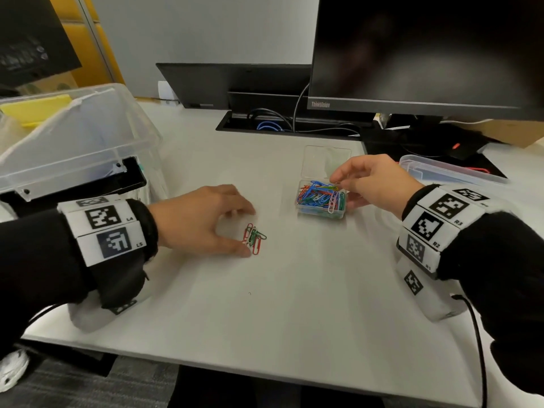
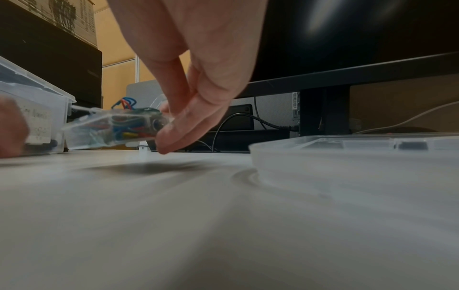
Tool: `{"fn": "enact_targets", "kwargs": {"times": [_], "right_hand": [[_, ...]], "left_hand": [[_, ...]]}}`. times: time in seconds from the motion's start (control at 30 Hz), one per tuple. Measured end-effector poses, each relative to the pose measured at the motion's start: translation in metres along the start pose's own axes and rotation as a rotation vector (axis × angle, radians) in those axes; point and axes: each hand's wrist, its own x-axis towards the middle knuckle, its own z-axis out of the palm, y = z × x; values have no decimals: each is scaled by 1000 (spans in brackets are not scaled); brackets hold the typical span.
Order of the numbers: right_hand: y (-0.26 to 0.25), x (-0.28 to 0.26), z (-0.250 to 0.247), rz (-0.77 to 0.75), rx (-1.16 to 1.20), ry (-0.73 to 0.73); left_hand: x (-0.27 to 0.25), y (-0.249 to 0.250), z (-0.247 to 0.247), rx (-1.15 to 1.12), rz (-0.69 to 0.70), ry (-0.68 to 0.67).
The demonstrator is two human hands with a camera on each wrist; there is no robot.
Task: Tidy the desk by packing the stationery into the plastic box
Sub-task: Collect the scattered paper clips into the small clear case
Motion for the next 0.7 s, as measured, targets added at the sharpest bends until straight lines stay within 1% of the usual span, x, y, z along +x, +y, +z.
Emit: {"fn": "enact_targets", "kwargs": {"times": [0.03, 0.1, 0.23, 0.37, 0.47, 0.53, 0.63, 0.7], "right_hand": [[0, 0, 0, -1, 1, 1], [-1, -2, 0, 3, 1, 2], [-2, -3, 1, 8, -12, 0], [-2, -3, 1, 13, -7, -6], [-2, -3, 0, 9, -8, -1], [-3, -3, 0, 10, -8, 4], [-2, -2, 1, 13, -3, -1], [-3, -3, 0, 11, -2, -2]], "left_hand": [[-2, -1, 0, -2, -46, -25], [-2, -2, 0, -51, -85, -58], [6, 7, 0, -134, -88, -45], [14, 14, 1, -147, -93, -34], [10, 13, 0, -156, -105, -30], [7, 10, 1, -146, -143, -6], [11, 7, 2, -90, -217, 79], [18, 11, 2, -71, -212, 102]]}}
